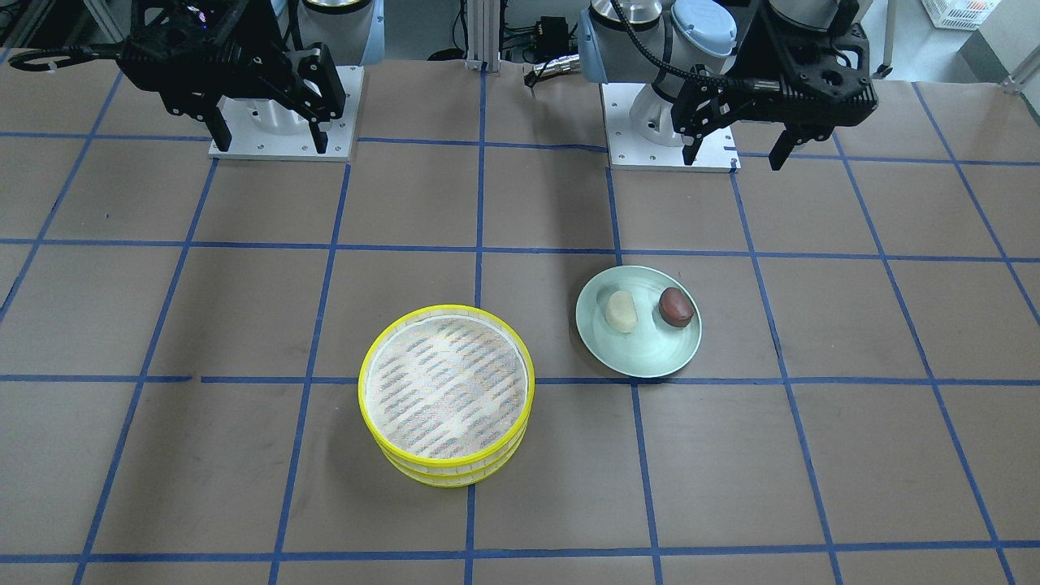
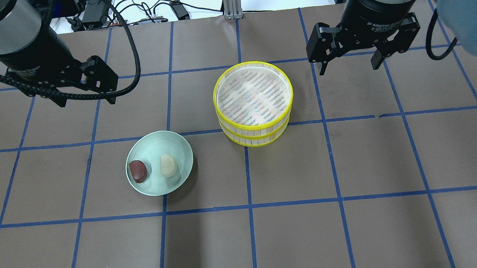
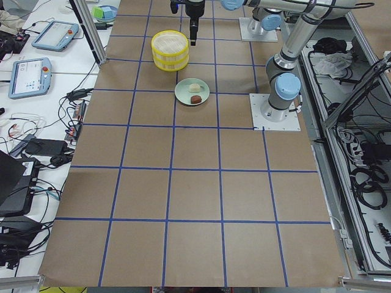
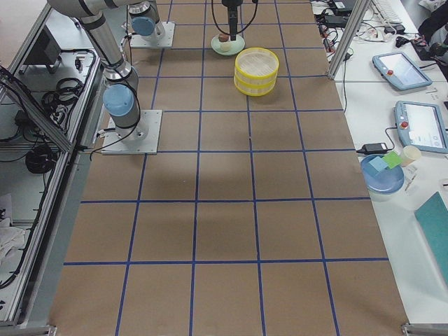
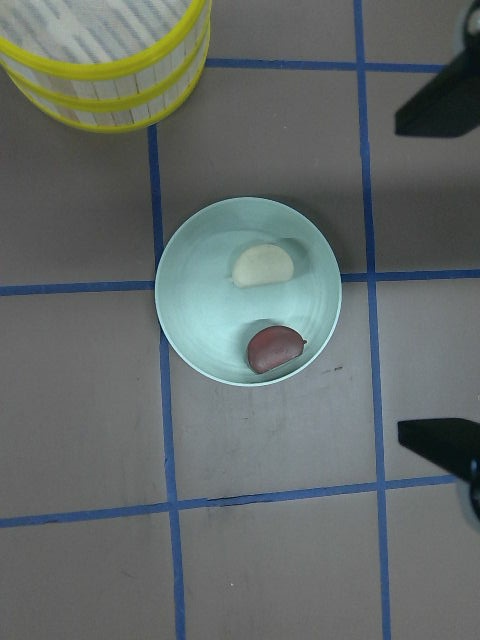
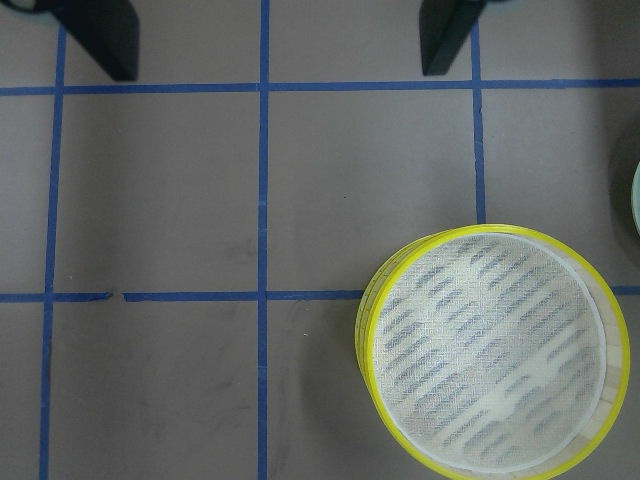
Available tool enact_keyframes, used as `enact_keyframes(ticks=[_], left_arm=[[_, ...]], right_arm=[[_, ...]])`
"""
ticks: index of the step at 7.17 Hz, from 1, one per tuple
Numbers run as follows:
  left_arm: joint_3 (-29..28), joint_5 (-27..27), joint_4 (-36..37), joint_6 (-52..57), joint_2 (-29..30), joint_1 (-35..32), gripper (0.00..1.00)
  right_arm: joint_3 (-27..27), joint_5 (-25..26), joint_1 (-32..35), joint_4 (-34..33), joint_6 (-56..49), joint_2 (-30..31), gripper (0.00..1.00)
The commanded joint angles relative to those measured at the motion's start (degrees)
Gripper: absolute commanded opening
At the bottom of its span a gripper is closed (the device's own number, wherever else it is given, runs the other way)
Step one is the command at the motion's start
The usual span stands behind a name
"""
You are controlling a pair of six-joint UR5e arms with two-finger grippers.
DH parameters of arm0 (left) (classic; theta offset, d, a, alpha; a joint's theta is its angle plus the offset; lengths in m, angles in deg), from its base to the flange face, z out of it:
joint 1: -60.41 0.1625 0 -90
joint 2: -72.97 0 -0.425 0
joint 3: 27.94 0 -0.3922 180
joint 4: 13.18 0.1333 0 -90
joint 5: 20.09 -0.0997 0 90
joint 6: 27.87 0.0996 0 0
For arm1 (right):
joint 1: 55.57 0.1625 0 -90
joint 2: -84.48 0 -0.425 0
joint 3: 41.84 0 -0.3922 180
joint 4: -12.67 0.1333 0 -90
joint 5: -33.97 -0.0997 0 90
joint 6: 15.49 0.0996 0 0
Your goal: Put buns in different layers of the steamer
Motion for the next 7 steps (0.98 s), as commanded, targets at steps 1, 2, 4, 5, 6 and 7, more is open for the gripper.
enact_keyframes(ticks=[1,2,4,5,6,7], left_arm=[[0.0,-0.1,-0.3,0.0,-0.4,0.0,1.0],[0.2,-1.3,-0.9,0.0,0.2,0.3,1.0],[0.3,-0.8,-0.7,0.1,0.5,0.4,1.0],[0.3,-1.5,-0.7,0.1,0.3,0.4,1.0],[0.3,-2.0,-1.3,0.0,0.1,0.6,1.0],[0.5,-2.2,-2.0,0.1,0.3,1.1,1.0]], right_arm=[[0.0,0.3,0.0,0.1,-0.5,0.1,1.0],[-0.1,0.1,-0.1,0.8,-2.9,0.2,1.0],[-3.6,-0.7,0.0,-0.5,-3.2,-0.6,1.0],[-5.9,-0.7,0.1,-4.3,-2.5,-2.2,1.0],[-6.5,-0.8,0.3,-9.2,-2.5,-6.0,1.0],[-6.5,-0.9,0.5,-14.7,-1.8,-11.9,0.99]])
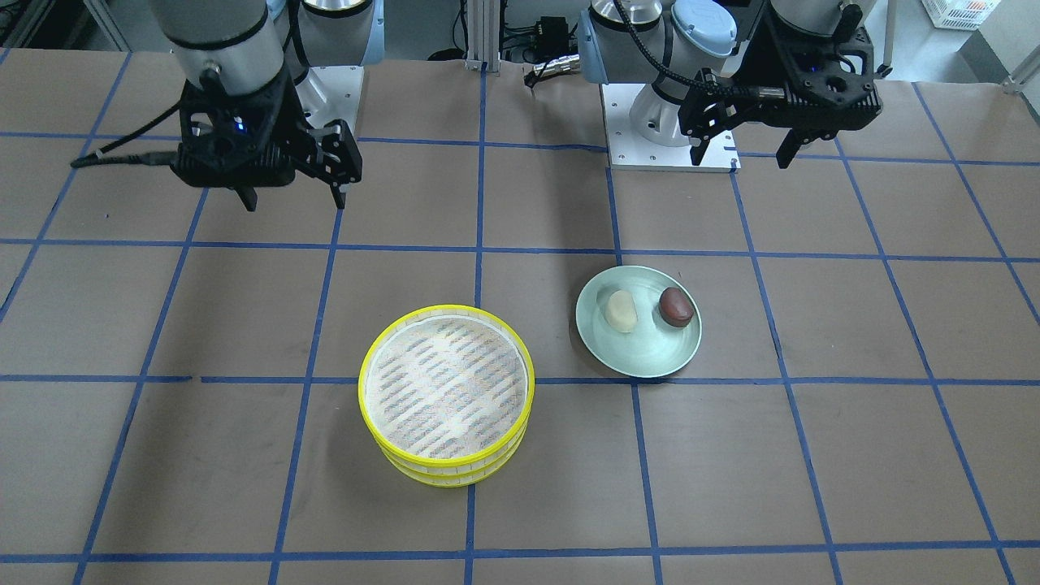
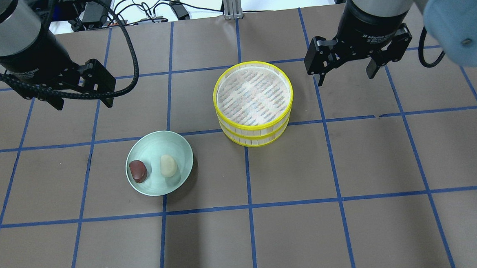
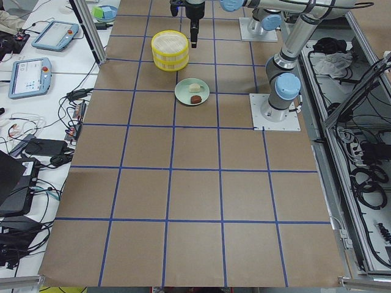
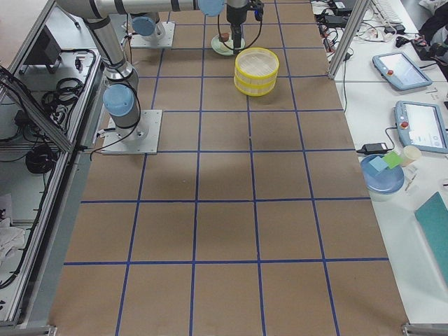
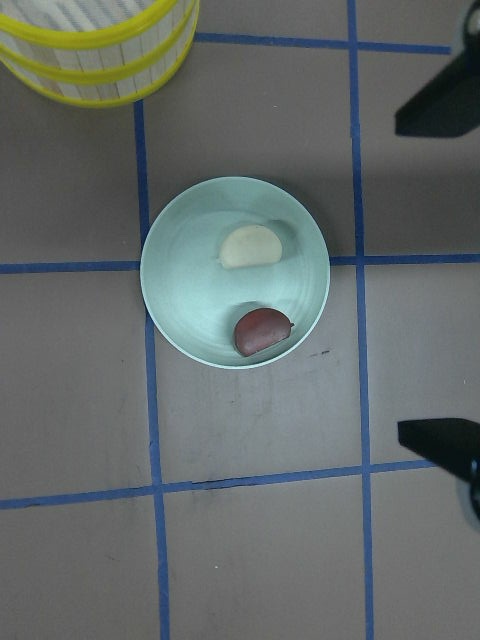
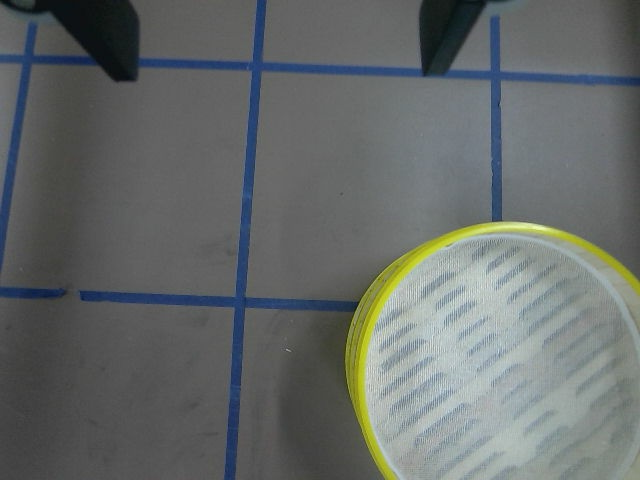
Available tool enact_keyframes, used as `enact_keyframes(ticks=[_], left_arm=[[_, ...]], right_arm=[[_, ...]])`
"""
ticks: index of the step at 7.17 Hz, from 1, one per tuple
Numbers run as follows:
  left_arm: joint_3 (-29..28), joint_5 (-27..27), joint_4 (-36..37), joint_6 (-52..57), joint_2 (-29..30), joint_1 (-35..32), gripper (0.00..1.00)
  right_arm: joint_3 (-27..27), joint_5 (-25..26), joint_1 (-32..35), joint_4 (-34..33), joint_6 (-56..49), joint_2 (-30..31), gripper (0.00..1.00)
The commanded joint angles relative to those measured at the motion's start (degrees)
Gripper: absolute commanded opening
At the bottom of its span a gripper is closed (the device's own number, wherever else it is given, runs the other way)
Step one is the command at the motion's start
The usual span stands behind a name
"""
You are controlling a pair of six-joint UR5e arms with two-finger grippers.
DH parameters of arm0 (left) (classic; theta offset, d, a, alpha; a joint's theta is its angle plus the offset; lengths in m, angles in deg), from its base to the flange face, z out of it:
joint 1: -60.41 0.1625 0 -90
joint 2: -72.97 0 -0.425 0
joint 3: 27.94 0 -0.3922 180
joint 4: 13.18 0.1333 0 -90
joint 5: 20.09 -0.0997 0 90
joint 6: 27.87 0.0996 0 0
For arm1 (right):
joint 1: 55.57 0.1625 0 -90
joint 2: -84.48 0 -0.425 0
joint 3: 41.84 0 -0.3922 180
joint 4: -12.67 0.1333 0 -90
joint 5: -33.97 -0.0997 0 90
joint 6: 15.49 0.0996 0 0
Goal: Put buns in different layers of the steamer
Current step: 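Grip the top steamer tier rim with right gripper while left moves toward bowl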
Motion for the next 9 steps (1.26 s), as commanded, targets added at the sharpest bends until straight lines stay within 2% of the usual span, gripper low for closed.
enact_keyframes(ticks=[1,2,3,4,5,7,8,9], left_arm=[[0.9,-0.3,-0.3,0.0,0.3,0.7,1.0],[2.2,-0.1,-0.2,0.2,0.9,0.9,1.0],[2.6,-0.2,0.0,0.0,1.3,0.9,1.0],[3.5,-0.1,0.0,0.2,2.1,1.0,1.0],[4.4,-0.1,3.2,-1.1,4.2,0.9,1.0],[10.1,1.9,13.7,-4.5,8.4,0.5,1.0],[10.9,7.3,14.8,-5.0,10.6,0.4,1.0],[11.0,8.0,15.2,-5.0,12.8,0.5,1.0]], right_arm=[[-0.5,-0.1,0.5,-11.3,2.1,-10.2,0.99],[-0.5,-0.1,2.0,-17.5,3.4,-15.0,0.97],[-0.5,0.1,3.4,-20.5,7.0,-18.1,0.95],[-0.5,0.1,3.4,-21.6,7.0,-20.0,0.95],[-1.0,0.1,3.4,-21.8,7.0,-20.5,0.9],[-1.1,-0.1,3.4,-21.6,6.8,-20.7,0.38],[-1.2,0.2,3.1,-21.4,6.5,-20.7,0.26],[-1.2,0.2,2.0,-21.3,4.6,-20.5,0.08]])
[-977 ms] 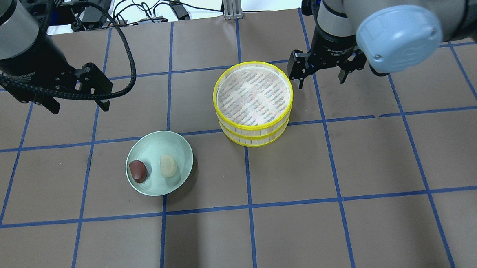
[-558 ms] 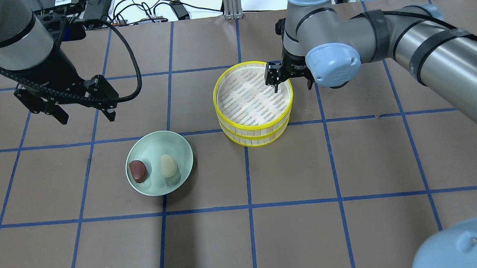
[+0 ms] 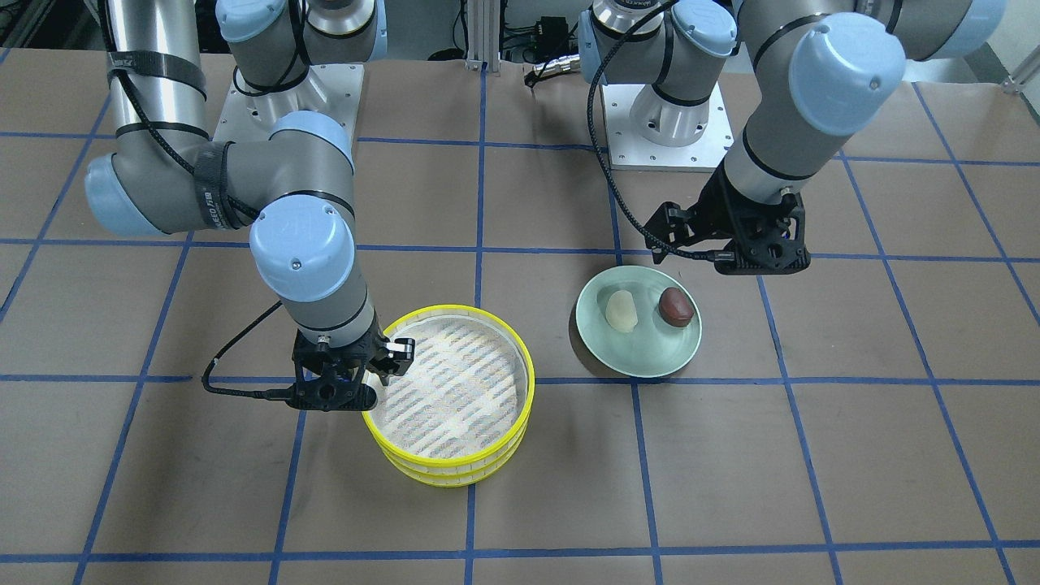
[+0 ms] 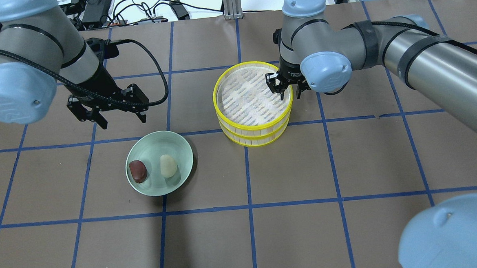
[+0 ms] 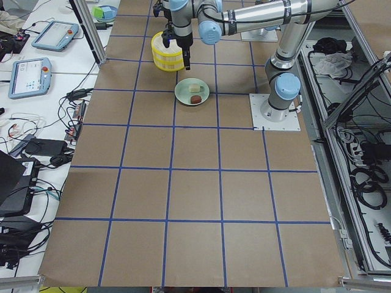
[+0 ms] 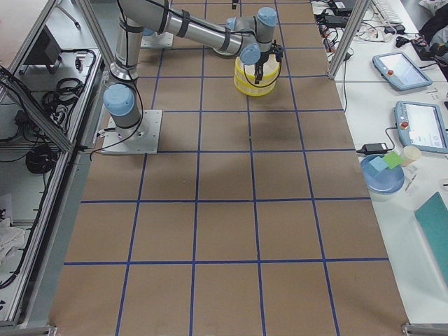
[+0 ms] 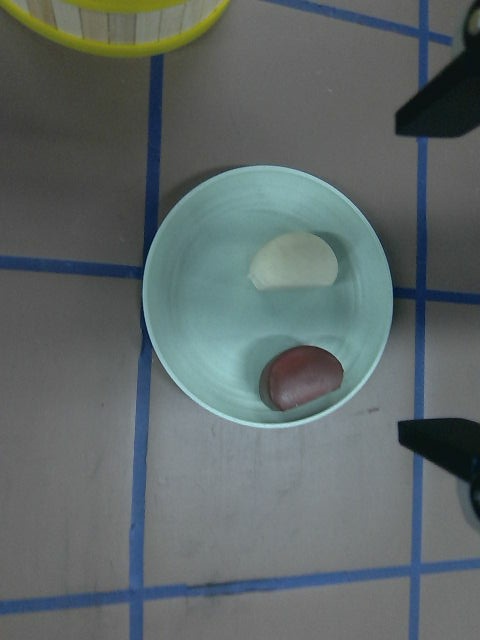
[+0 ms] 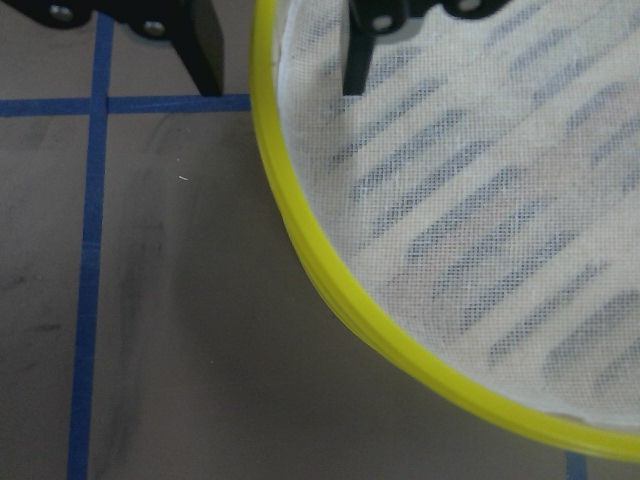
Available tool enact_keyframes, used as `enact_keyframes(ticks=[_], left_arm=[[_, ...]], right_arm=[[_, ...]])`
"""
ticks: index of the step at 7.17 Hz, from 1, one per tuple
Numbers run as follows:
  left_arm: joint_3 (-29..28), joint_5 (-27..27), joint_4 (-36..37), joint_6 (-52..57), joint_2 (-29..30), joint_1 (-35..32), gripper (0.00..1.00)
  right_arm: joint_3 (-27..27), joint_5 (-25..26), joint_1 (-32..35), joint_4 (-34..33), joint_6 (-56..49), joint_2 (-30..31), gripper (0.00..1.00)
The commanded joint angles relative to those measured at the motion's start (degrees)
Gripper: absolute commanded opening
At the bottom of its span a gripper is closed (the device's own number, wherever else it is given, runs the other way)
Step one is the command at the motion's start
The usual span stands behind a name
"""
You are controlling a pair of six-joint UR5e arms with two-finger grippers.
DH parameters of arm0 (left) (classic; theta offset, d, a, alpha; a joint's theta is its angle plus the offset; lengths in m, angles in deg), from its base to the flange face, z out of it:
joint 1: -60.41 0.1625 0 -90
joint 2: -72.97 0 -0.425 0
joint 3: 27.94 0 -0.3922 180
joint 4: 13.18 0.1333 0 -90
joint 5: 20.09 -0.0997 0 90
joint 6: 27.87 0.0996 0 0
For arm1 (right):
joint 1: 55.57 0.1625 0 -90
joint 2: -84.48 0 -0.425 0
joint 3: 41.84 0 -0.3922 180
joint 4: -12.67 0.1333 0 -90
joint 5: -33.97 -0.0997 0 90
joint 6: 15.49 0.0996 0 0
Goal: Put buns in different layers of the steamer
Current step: 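Grip the top steamer tier rim with right gripper while left moves toward bowl, then lift top tier aside with right gripper while left descends over bowl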
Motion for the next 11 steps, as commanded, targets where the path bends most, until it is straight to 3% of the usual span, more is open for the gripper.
enact_keyframes(ticks=[1,3,4,8,11], left_arm=[[0.9,2.0,2.5,-0.4,5.0,0.0,1.0],[1.8,-0.9,4.5,-0.3,9.0,0.0,1.0],[1.8,-0.9,4.5,-0.4,11.2,0.0,1.0],[2.9,-0.2,6.0,-0.7,17.2,0.0,1.0],[2.9,5.6,6.3,-6.1,19.4,-0.2,1.0]], right_arm=[[0.0,0.2,-1.7,0.5,-3.0,0.4,0.0],[1.1,0.2,-2.3,3.3,-3.4,2.8,0.0],[2.8,0.0,-3.9,8.9,-3.9,6.5,0.0],[3.0,0.7,-23.1,26.5,-30.9,18.6,0.0],[2.4,1.7,-25.7,28.7,-35.5,19.8,0.0]])
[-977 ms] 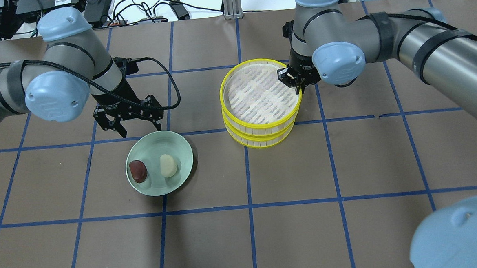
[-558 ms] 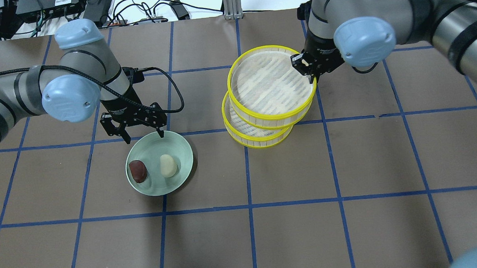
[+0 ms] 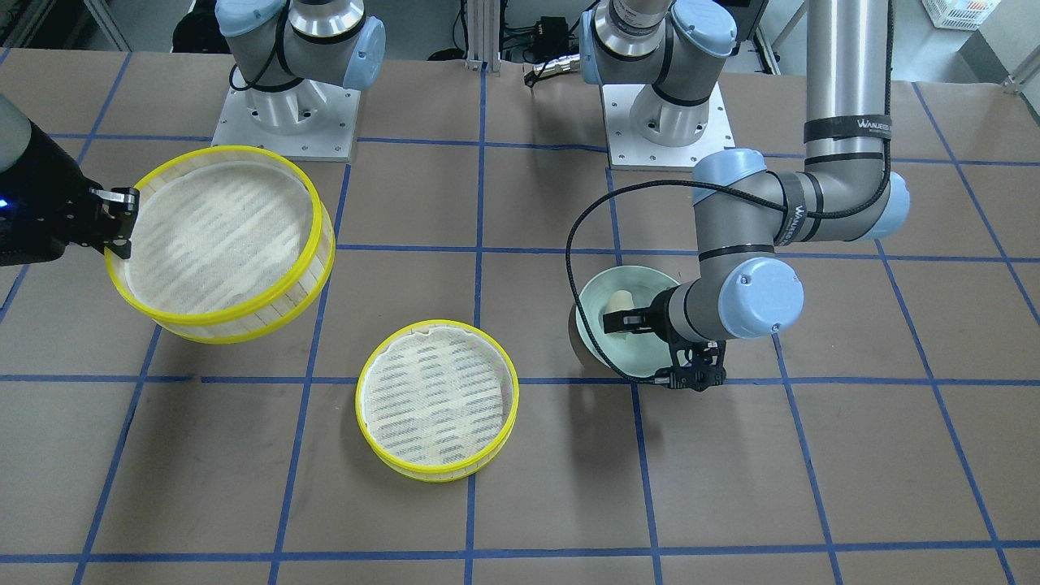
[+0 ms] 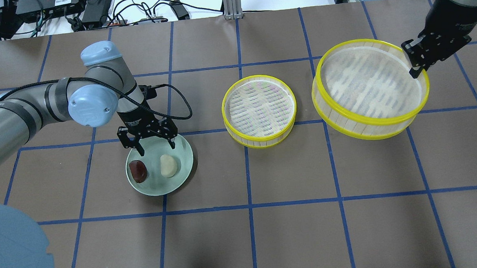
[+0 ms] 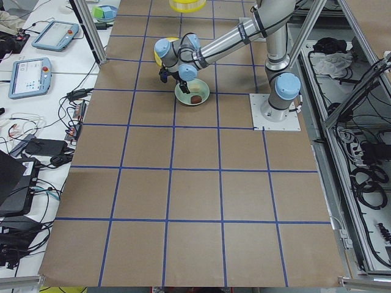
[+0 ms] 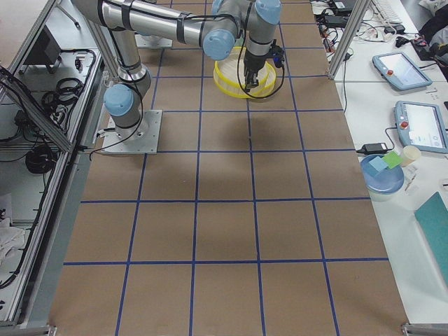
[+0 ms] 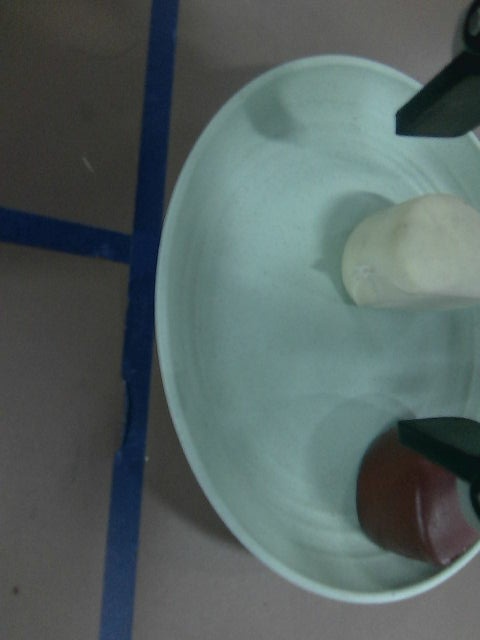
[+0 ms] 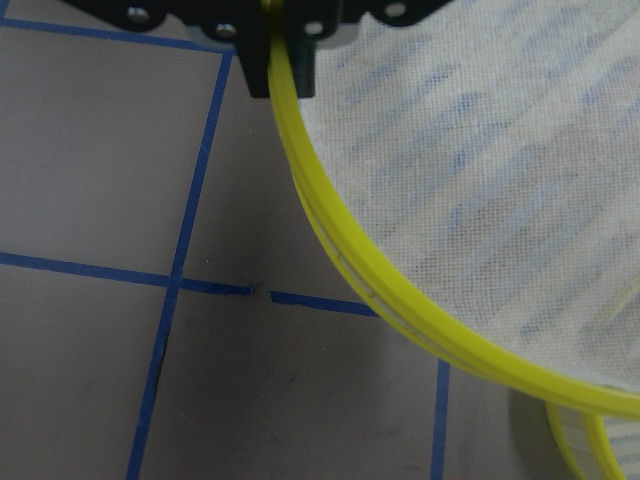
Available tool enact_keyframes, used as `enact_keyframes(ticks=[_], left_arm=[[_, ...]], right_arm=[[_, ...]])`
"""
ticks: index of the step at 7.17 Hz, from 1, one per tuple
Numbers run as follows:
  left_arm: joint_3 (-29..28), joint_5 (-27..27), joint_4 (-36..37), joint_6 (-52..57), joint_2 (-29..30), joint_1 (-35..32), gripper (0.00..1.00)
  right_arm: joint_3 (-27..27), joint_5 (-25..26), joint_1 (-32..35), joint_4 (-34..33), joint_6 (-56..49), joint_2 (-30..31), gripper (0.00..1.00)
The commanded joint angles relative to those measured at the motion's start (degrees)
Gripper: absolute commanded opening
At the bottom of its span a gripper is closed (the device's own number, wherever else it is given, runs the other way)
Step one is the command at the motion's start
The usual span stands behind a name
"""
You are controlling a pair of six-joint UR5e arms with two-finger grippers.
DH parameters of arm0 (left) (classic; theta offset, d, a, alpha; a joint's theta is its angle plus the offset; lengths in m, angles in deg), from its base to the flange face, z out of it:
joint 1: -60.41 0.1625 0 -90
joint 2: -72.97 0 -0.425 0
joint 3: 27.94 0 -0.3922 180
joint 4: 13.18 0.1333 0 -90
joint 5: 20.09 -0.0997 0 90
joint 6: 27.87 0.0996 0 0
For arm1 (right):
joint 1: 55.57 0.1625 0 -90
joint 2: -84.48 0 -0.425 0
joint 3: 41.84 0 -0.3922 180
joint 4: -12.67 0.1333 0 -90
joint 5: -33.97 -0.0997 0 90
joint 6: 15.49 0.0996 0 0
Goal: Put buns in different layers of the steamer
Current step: 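Lift top tier aside with right gripper while left descends over bowl, then grasp the white bun in the bowl with the left gripper and lift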
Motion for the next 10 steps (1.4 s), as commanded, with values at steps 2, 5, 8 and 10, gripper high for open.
enact_keyframes(ticks=[2,5,8,10], left_arm=[[0.5,2.1,0.1,-4.3,1.7,-0.2,0.96],[1.8,2.4,0.1,-4.2,1.8,-0.2,0.03],[-0.4,3.1,0.2,-4.5,0.6,-0.2,0.0],[-4.8,7.6,-0.8,-6.1,-1.9,-1.2,0.0]], right_arm=[[-0.1,3.8,-0.6,2.6,-0.8,0.5,0.0],[-0.2,3.9,-0.6,-2.1,2.0,0.7,0.0],[-0.2,3.2,-0.6,-1.8,2.1,0.6,0.0],[-0.2,3.2,-0.6,-1.5,2.2,0.5,0.0]])
